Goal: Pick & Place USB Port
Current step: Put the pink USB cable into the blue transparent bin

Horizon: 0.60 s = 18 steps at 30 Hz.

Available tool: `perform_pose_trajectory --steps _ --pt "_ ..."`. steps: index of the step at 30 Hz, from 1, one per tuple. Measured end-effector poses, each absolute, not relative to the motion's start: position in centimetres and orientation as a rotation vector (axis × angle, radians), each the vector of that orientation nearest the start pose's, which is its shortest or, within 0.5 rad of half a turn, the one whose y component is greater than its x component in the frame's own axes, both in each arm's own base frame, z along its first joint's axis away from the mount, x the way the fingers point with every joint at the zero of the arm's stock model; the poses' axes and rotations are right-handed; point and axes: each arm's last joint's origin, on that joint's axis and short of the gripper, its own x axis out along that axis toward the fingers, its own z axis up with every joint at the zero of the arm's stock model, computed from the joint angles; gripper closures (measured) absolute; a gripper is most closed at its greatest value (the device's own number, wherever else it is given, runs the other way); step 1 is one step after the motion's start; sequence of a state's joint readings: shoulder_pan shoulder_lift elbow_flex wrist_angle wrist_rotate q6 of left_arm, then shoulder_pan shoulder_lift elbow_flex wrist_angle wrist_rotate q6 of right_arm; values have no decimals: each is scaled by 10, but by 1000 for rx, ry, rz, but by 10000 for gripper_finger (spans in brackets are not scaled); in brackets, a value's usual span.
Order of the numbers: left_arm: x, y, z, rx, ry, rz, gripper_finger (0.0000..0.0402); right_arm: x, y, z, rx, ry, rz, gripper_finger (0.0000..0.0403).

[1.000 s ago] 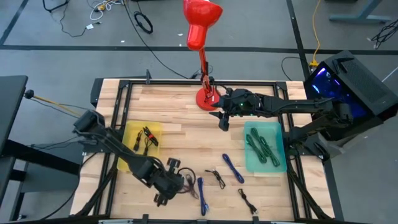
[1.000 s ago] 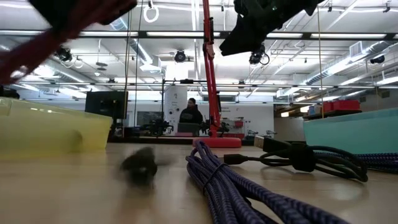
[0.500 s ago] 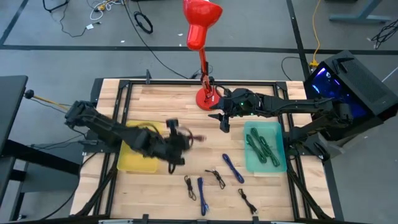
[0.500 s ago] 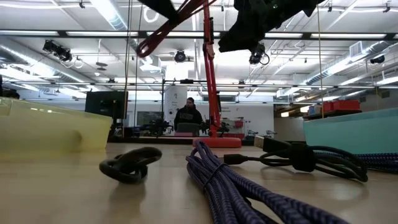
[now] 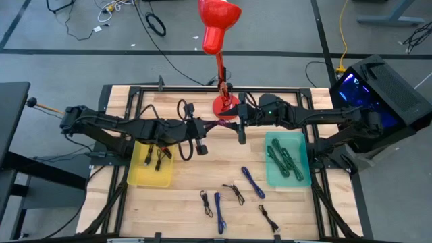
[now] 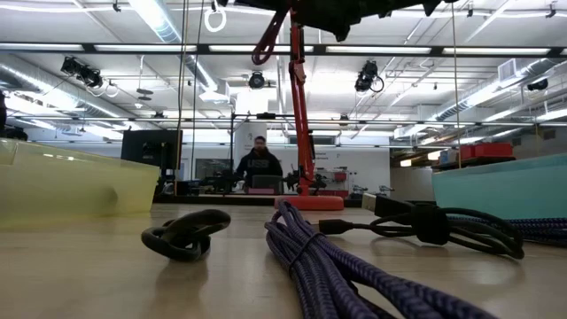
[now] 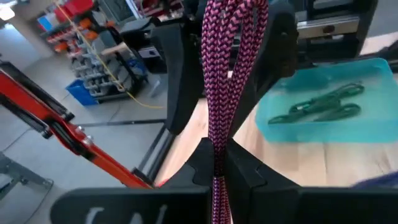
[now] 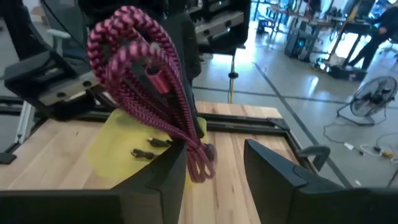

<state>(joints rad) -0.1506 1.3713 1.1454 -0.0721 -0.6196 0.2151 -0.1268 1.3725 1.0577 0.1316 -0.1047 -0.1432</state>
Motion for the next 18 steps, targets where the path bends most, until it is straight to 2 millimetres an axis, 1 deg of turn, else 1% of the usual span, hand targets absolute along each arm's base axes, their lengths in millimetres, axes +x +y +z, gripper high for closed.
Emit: perform_pose_trajectory --steps 8,13,16,18 --pt "309 -6 336 309 274 470 385 313 -39 330 -128 144 -43 238" --pt "310 7 336 353 290 507 385 312 -40 329 -125 152 -59 238" --pt "310 12 336 323 278 434 385 313 -38 330 -127 146 -56 238" --pt "309 16 337 346 281 470 385 313 -39 330 -125 142 -43 238"
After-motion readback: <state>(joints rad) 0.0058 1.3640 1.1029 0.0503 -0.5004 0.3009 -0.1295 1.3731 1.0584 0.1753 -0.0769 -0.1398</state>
